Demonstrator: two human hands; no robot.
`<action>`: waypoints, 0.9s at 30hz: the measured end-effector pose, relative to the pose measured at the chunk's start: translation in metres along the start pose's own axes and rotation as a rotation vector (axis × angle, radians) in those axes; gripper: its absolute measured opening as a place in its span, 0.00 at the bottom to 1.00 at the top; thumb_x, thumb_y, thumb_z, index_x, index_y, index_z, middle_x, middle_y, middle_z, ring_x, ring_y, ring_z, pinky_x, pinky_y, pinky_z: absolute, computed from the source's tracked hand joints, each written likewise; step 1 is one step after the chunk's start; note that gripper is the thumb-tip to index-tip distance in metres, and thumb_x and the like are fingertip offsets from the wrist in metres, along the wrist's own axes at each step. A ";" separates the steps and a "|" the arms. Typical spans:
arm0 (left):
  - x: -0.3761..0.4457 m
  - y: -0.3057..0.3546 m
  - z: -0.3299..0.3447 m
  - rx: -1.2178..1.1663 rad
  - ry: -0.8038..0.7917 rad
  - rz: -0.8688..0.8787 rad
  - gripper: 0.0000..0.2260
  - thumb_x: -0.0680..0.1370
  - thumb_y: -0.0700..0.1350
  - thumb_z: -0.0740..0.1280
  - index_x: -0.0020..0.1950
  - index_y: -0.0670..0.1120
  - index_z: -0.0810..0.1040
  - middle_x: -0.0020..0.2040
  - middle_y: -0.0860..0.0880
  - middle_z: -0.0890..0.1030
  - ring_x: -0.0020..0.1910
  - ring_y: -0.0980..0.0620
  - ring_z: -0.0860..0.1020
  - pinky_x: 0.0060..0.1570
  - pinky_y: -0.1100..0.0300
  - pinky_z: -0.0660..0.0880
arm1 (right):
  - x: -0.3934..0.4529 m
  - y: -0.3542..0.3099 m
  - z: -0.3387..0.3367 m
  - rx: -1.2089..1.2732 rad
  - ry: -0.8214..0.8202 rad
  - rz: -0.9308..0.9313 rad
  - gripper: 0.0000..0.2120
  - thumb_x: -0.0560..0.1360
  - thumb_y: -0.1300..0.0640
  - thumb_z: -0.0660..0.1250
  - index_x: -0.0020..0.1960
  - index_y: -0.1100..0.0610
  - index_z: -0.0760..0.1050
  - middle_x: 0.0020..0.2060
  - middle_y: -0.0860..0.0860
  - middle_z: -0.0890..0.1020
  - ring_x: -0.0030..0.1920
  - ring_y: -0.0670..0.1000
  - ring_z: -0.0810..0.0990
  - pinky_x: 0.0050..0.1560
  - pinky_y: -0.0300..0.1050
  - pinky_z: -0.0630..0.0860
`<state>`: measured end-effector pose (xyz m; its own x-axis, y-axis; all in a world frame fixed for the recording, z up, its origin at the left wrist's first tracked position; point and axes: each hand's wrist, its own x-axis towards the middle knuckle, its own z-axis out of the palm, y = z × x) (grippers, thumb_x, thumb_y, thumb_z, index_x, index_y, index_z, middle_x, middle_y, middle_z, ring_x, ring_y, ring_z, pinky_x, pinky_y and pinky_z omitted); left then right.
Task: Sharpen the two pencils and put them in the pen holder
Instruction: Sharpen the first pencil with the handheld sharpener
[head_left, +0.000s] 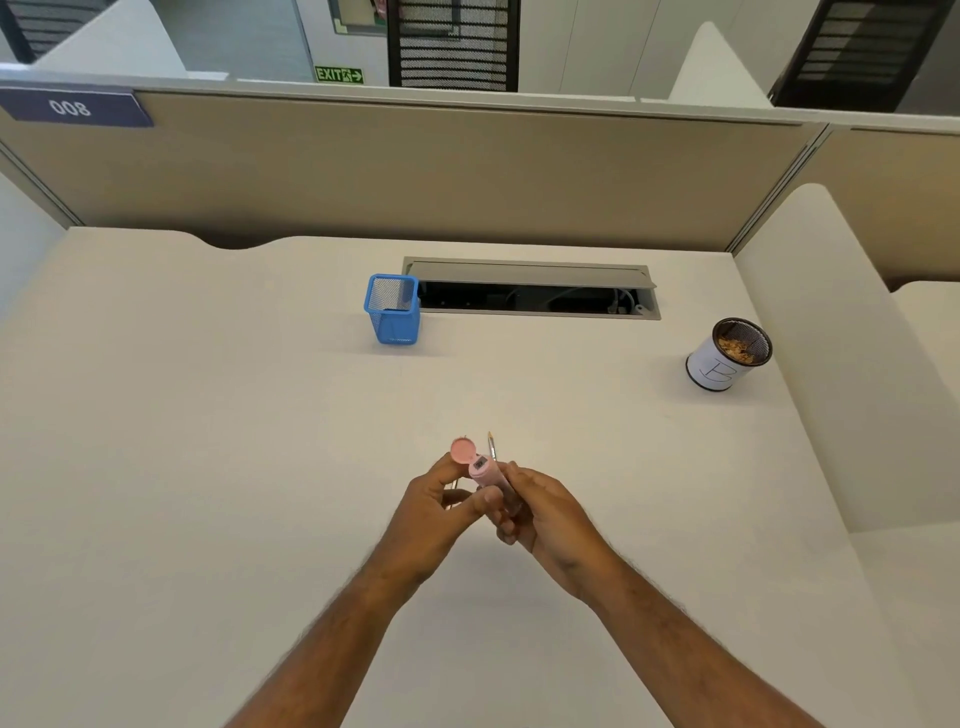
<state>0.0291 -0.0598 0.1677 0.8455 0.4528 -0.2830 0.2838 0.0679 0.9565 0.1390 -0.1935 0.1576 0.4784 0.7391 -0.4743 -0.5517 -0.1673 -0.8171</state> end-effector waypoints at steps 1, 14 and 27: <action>0.001 -0.001 -0.001 -0.015 0.037 -0.006 0.10 0.82 0.49 0.74 0.61 0.63 0.85 0.60 0.58 0.88 0.58 0.51 0.86 0.57 0.60 0.78 | 0.004 0.002 -0.001 -0.029 0.022 0.002 0.23 0.90 0.49 0.54 0.58 0.63 0.82 0.36 0.52 0.78 0.34 0.48 0.72 0.37 0.44 0.69; 0.011 -0.013 -0.031 -0.159 0.235 -0.085 0.09 0.81 0.44 0.75 0.61 0.50 0.83 0.50 0.49 0.91 0.53 0.52 0.88 0.57 0.57 0.81 | 0.042 0.043 -0.035 -1.026 0.341 0.019 0.13 0.82 0.44 0.66 0.44 0.50 0.71 0.28 0.37 0.79 0.30 0.44 0.73 0.35 0.44 0.70; 0.011 -0.033 -0.038 0.058 0.278 -0.121 0.09 0.80 0.57 0.75 0.56 0.56 0.84 0.55 0.51 0.86 0.54 0.46 0.83 0.55 0.45 0.86 | 0.064 0.055 -0.034 -1.436 0.242 0.056 0.12 0.83 0.46 0.60 0.48 0.55 0.69 0.45 0.52 0.81 0.43 0.58 0.77 0.42 0.48 0.68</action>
<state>0.0117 -0.0232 0.1353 0.6500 0.6713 -0.3561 0.4068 0.0885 0.9092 0.1628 -0.1776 0.0711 0.6605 0.6084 -0.4399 0.5014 -0.7936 -0.3447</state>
